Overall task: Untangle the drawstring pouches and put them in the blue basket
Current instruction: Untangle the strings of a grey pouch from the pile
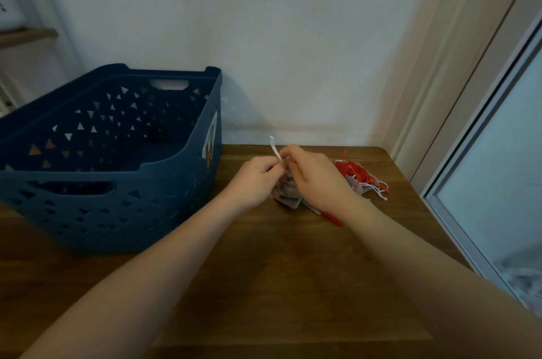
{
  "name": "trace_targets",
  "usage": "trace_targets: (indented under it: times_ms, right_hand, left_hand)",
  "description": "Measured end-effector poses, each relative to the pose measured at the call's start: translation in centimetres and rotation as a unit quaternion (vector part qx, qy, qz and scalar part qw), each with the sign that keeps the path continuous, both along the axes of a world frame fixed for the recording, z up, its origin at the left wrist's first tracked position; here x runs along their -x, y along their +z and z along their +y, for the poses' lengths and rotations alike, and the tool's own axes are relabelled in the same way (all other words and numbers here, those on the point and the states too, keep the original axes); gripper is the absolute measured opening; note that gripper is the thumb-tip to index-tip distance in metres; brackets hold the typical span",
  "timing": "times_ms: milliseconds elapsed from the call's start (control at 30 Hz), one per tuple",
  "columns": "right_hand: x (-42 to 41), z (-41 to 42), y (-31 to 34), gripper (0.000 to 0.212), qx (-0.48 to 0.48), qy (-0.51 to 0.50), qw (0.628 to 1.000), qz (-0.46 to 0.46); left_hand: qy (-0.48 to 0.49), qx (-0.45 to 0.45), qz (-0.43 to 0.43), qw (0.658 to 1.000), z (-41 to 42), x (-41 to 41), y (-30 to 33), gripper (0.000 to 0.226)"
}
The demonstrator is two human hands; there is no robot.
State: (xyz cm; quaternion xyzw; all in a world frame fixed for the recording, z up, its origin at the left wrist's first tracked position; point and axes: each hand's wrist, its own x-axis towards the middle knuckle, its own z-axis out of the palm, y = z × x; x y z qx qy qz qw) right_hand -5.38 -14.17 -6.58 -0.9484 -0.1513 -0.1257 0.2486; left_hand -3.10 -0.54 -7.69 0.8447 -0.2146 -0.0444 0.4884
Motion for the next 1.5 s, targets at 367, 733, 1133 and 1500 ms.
trace_targets:
  times_ms: [367,733,1133,1500]
  right_hand:
    - [0.7,-0.9,-1.5,0.021,0.005,-0.029,1.000,-0.007]
    - [0.6,-1.4,-1.0,0.019,0.012,-0.001,1.000,0.020]
    - [0.4,-1.2,-1.4,0.008,-0.162,-0.008,0.987,0.004]
    - [1.0,-1.0,0.7,0.010,-0.137,-0.018,0.990,-0.007]
  left_hand:
    - [0.032,0.070,0.105,0.991,-0.6,0.5,-0.2,0.033]
    - [0.025,0.078,0.099,0.992,-0.9,0.6,0.1,0.033]
    - [0.024,0.070,0.041,0.996,-0.6,0.3,-0.5,0.029]
    - [0.007,0.145,0.174,0.974,-0.6,1.3,0.3,0.027]
